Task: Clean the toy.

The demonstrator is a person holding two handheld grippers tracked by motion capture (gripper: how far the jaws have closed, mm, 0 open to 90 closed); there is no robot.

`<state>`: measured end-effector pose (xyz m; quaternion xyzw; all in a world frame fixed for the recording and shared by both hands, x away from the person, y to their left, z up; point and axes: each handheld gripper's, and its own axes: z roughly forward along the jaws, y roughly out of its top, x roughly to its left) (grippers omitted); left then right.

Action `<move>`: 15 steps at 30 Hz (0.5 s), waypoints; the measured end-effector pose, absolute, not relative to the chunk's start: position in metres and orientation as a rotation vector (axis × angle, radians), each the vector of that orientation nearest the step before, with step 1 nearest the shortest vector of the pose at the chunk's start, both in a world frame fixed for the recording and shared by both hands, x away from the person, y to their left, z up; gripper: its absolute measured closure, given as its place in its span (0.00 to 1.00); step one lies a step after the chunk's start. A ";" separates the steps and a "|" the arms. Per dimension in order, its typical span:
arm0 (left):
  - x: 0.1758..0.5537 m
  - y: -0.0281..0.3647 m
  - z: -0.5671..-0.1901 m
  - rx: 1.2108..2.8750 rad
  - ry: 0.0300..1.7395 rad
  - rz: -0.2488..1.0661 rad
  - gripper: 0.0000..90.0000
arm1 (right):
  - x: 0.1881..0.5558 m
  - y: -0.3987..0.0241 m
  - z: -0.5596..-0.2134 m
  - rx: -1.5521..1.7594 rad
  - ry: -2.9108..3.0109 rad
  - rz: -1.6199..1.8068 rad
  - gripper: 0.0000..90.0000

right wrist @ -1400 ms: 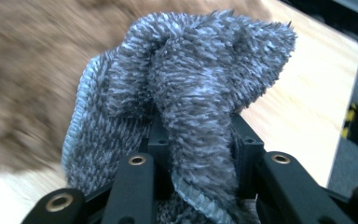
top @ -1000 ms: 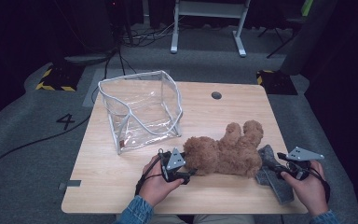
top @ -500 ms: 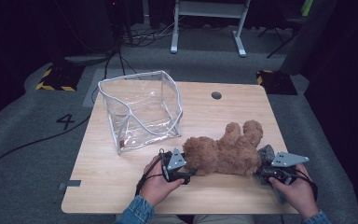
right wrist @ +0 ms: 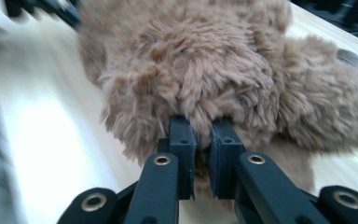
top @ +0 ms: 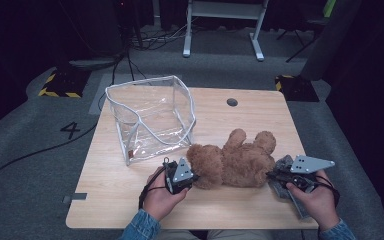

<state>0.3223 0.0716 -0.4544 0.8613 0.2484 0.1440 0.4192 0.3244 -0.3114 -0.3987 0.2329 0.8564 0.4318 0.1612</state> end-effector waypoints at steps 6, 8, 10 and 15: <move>0.311 0.093 -0.444 2.189 0.680 0.348 0.89 | 0.313 -0.285 -0.378 0.609 2.487 1.329 0.92; 0.310 0.101 -0.442 2.164 0.715 0.335 0.89 | 0.312 -0.279 -0.375 0.607 2.492 1.336 0.92; 0.310 0.106 -0.443 2.161 0.745 0.365 0.88 | 0.316 -0.275 -0.375 0.622 2.492 1.310 0.91; 0.314 0.111 -0.450 2.040 0.769 0.379 0.73 | 0.333 -0.269 -0.392 0.639 2.461 1.163 0.87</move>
